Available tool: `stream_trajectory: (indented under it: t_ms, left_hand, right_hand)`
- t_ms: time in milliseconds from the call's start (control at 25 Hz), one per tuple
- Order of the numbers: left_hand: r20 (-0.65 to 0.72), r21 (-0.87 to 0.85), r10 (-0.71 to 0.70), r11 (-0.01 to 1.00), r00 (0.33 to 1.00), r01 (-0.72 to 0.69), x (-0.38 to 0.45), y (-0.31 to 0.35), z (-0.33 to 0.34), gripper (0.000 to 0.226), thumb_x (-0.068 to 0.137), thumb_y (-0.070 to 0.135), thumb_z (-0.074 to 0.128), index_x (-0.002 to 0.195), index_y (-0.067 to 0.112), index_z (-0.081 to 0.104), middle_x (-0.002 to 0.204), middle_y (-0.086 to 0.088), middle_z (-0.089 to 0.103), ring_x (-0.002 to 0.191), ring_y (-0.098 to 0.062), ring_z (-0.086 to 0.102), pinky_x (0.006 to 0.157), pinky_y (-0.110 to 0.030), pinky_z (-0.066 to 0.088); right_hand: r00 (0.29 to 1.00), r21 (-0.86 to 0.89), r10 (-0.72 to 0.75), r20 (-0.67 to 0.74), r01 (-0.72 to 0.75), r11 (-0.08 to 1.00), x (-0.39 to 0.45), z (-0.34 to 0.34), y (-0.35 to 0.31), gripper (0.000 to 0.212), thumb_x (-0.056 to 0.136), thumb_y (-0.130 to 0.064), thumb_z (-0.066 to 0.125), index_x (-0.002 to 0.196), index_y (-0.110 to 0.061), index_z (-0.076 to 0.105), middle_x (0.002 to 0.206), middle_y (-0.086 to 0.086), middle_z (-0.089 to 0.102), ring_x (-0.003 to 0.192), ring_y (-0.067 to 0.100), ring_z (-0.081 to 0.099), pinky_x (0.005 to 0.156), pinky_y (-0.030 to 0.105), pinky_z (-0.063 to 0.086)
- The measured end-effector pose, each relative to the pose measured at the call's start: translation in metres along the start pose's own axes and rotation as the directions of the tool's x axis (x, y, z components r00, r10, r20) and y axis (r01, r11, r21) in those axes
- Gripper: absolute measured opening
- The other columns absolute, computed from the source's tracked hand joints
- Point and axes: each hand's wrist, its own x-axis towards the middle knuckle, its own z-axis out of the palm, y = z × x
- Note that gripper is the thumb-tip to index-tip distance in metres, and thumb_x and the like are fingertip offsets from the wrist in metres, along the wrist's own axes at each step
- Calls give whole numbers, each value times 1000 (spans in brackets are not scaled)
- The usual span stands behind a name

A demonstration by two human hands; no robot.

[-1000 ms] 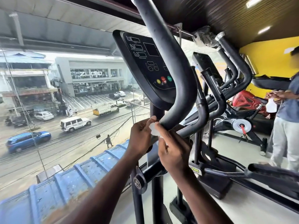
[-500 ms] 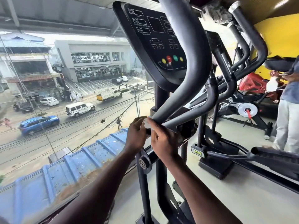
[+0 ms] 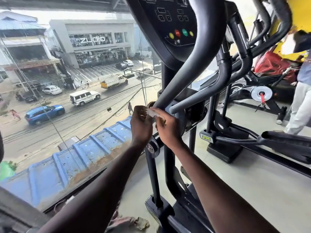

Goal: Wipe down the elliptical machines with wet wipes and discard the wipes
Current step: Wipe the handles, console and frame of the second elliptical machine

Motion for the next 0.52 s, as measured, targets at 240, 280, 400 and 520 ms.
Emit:
stream_trajectory:
  t_ms: [240, 280, 400, 520]
  left_hand:
    - [275, -199, -80, 970, 958, 139, -41, 4, 45, 15, 90, 29, 55, 78, 20, 56, 69, 6, 59, 67, -14, 54, 62, -30, 45]
    - [345, -196, -105, 964, 933, 180, -49, 4, 56, 17, 91, 29, 58, 78, 19, 56, 67, 4, 60, 64, -13, 55, 59, -27, 46]
    - [531, -165, -165, 942, 831, 292, -73, -4, 89, 22, 93, 12, 60, 73, 17, 52, 59, 2, 58, 48, -11, 52, 44, -24, 43]
    - [607, -125, -144, 954, 781, 274, -91, -8, 118, 25, 90, 7, 59, 71, 20, 49, 52, 11, 59, 45, -8, 50, 48, -29, 41]
  right_hand:
    - [934, 249, 336, -117, -300, 921, -29, -41, 14, 19, 91, -6, 49, 106, 1, 60, 86, 9, 63, 67, -4, 59, 62, 12, 48]
    - [916, 245, 374, -144, -333, 911, -36, -52, 21, 24, 90, -15, 50, 109, -2, 58, 94, 11, 66, 77, 3, 63, 68, 17, 51]
    - [827, 239, 511, -236, -460, 855, -63, -85, 41, 20, 91, -30, 48, 102, -14, 55, 87, 5, 66, 70, 6, 65, 58, 26, 54]
    - [759, 265, 585, -285, -524, 809, -89, -116, 53, 19, 91, -39, 49, 88, -21, 57, 74, 4, 62, 50, 8, 55, 44, 23, 41]
